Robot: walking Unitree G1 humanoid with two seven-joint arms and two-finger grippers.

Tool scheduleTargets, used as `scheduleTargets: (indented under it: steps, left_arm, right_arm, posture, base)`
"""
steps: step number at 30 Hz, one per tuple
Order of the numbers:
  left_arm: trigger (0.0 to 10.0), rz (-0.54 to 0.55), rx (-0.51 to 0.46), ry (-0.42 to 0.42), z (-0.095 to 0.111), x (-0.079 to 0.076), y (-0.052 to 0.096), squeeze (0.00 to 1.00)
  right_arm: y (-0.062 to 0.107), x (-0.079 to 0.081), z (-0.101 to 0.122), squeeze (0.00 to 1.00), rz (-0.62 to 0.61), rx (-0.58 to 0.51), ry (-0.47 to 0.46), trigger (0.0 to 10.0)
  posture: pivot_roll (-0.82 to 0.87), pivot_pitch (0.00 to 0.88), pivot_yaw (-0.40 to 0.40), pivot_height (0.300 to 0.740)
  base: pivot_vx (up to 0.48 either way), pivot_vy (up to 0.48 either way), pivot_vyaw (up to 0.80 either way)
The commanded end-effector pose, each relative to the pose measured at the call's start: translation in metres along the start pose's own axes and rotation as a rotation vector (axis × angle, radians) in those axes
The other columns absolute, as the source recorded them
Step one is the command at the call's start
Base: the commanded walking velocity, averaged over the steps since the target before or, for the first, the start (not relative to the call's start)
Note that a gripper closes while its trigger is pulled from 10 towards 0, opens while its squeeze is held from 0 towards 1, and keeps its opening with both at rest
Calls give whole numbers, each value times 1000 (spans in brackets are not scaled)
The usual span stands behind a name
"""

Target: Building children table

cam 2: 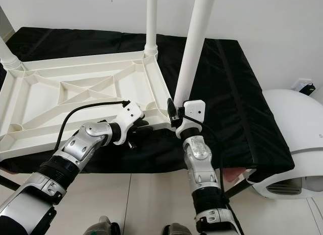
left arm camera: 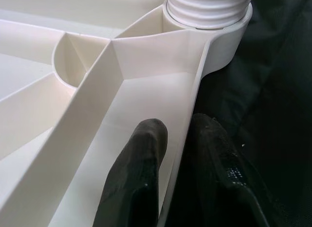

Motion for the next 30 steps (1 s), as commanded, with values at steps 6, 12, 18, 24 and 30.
scheduleTargets:
  steps: [6,12,18,24,30]
  left_arm:
    - [10000,-151,14,-26,-3,-24,-4,0]
    - [10000,-156,14,-23,-4,-26,-4,0]
    - [10000,-155,16,-23,-4,-26,-4,0]
    - [10000,-155,15,-25,-3,-26,-5,0]
    - [10000,-155,12,-22,-3,-26,-5,0]
  right_arm:
    - [7,-16,-19,0,-173,97,2,10000]
    - [10,-8,-24,0,-302,127,7,10000]
    - [10,-5,-25,0,-343,133,15,10000]
    - [12,-9,-25,557,-356,135,29,10000]
    - [12,-9,-25,1000,-353,140,37,10000]
  posture:
    - [13,26,-4,740]
    - [18,16,-4,740]
    - [17,13,-5,740]
    - [14,17,-7,740]
    - [14,21,-8,740]
  base:
    - [0,0,0]
    - [0,0,0]
    - [0,0,0]
    - [0,0,0]
    - [0,0,0]
Point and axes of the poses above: a point about 5 cm out from each wrist's last joint towards the gripper, its own y axis pointing back from the gripper into the wrist, its own z axis along the axis of the wrist's last joint, x = y × z, the point moved 4 cm from there along -y, pointing out of the wrist towards the gripper, and after that the axes turned 1 degree about -y, right-handed, at the moved point
